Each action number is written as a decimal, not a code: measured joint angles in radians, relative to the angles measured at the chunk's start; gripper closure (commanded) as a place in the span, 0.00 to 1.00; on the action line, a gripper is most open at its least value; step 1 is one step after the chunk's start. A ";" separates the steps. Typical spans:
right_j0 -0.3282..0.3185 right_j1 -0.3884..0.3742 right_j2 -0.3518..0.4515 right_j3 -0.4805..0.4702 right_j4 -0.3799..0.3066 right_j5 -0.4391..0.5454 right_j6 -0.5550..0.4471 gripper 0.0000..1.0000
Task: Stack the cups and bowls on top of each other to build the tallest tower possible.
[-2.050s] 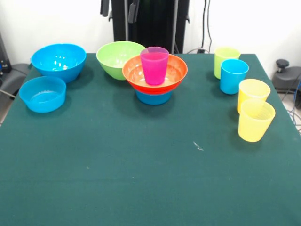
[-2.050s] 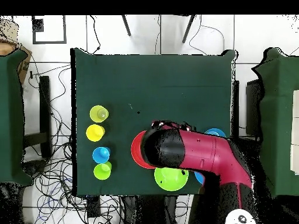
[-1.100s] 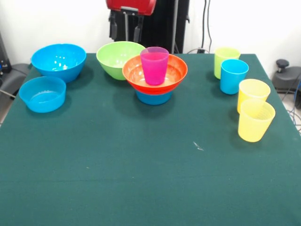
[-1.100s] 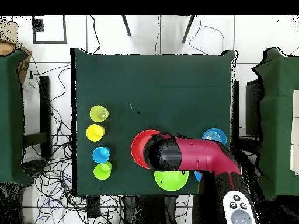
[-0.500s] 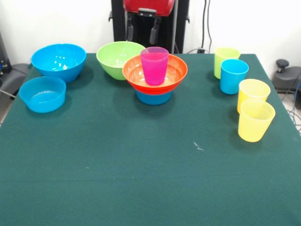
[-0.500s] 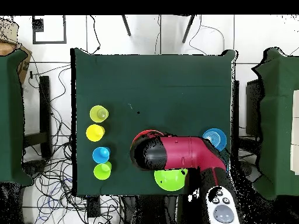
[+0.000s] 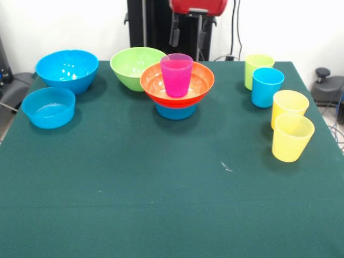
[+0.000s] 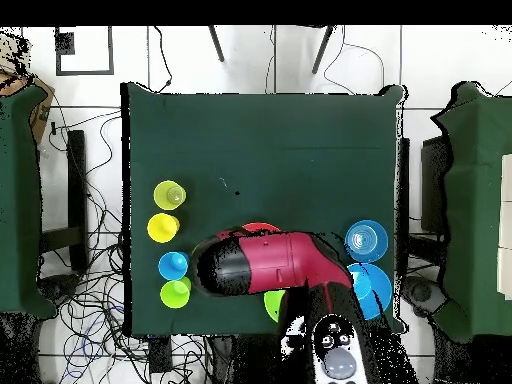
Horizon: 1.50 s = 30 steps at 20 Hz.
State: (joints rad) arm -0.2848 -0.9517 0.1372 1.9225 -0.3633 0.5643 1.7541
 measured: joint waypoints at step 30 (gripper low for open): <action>-0.233 0.109 0.152 -0.149 -0.030 0.017 0.000 0.00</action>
State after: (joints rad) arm -0.5177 -0.8424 0.2888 1.7739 -0.3937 0.5809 1.7541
